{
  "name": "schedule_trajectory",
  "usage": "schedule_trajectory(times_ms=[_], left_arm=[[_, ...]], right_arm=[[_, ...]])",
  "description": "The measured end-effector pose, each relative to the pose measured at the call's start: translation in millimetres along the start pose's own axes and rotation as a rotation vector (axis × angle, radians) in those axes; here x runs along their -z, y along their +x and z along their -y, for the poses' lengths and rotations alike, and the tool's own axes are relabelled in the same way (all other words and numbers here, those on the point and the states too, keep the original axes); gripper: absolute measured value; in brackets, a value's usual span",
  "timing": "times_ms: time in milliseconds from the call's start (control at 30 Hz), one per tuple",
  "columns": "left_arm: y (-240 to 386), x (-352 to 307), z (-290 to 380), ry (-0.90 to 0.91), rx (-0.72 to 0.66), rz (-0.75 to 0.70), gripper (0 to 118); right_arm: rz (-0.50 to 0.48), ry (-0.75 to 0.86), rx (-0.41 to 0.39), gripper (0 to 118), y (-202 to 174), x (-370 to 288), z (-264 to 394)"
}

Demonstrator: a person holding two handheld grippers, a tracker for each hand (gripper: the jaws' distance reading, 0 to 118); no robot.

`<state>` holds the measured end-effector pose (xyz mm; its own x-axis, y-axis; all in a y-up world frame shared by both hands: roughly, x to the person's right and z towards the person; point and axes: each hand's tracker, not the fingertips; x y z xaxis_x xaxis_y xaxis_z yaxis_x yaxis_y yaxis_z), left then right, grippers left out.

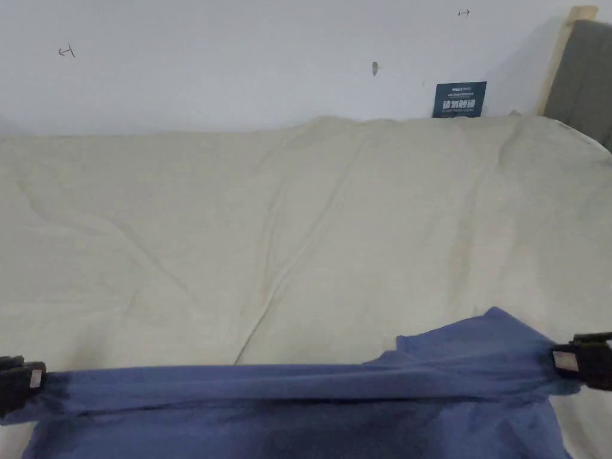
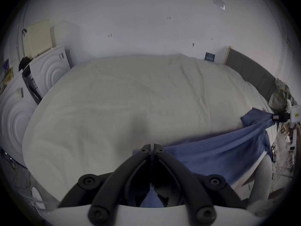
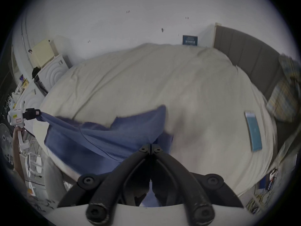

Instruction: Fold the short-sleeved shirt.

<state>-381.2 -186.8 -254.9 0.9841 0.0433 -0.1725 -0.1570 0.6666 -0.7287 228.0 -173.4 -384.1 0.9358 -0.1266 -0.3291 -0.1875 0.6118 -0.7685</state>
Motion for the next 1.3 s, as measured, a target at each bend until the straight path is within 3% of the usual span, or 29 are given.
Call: schedule_trajectory(times_ms=[33, 200, 233, 267, 333, 367, 400, 500, 533, 667, 700, 733, 767, 800, 833, 933, 1000, 1167, 1200, 1267, 1300], left_arm=[[0, 1, 14, -0.031, -0.011, -0.006, 1], [1, 19, 65, -0.103, -0.034, 0.016, 2], [0, 22, 71, -0.107, -0.045, 0.007, 6], [-2, 23, 75, -0.104, -0.052, 0.006, 15], [-6, 22, 79, -0.087, -0.095, -0.003, 68], [-9, 20, 79, -0.089, -0.104, -0.009, 95], [-11, 18, 80, -0.084, -0.114, -0.014, 113], [-15, -7, 74, 0.003, -0.194, 0.023, 113], [-14, -14, 72, 0.016, -0.221, 0.013, 113], [-8, -48, 75, 0.120, -0.250, 0.044, 112], [-8, -54, 77, 0.141, -0.272, 0.071, 108], [-8, -58, 80, 0.158, -0.300, 0.105, 96], [-8, -61, 86, 0.167, -0.350, 0.165, 74], [-8, -61, 90, 0.170, -0.371, 0.183, 35], [-8, -60, 95, 0.157, -0.362, 0.174, 9], [-13, -54, 110, 0.119, -0.332, 0.134, 3], [-15, -52, 116, 0.079, -0.321, 0.095, 0], [-38, -45, 118, 0.109, -0.414, 0.184, 0], [-46, -41, 113, 0.121, -0.441, 0.218, 20], [-59, -27, 106, 0.138, -0.524, 0.311, 89], [-62, -20, 104, 0.117, -0.543, 0.327, 111]], right_arm=[[0.003, -0.042, 0.038, 0, -1, 1, 22], [-0.003, -0.131, 0.054, 1, -2, 36, 84], [-0.009, -0.125, 0.067, 8, -3, 40, 89], [-0.006, -0.113, 0.071, 21, -5, 41, 93], [0.047, -0.040, 0.077, 70, -7, 37, 93], [0.063, -0.025, 0.066, 89, -7, 34, 90], [0.070, -0.017, 0.057, 93, -8, 31, 90], [0.058, 0.083, 0.052, 93, -12, 4, 75], [0.050, 0.123, 0.090, 93, -14, -7, 69], [-0.091, 0.287, 0.114, 93, -47, -34, 62], [-0.125, 0.295, 0.119, 84, -56, -33, 61], [-0.160, 0.304, 0.111, 68, -65, -32, 60], [-0.191, 0.300, 0.094, 44, -74, -25, 59], [-0.205, 0.281, 0.090, 7, -90, -19, 58], [-0.219, 0.254, 0.091, 0, -102, -10, 57], [-0.339, 0.170, 0.090, 0, -133, 16, 59], [-0.358, 0.145, 0.057, 0, -152, 29, 61], [-0.395, 0.067, 0.030, 0, -182, 48, 64], [-0.398, 0.059, 0.027, 0, -185, 49, 63], [-0.390, 0.041, 0.017, 0, -191, 52, 62], [-0.390, 0.033, 0.015, 0, -193, 53, 63]])
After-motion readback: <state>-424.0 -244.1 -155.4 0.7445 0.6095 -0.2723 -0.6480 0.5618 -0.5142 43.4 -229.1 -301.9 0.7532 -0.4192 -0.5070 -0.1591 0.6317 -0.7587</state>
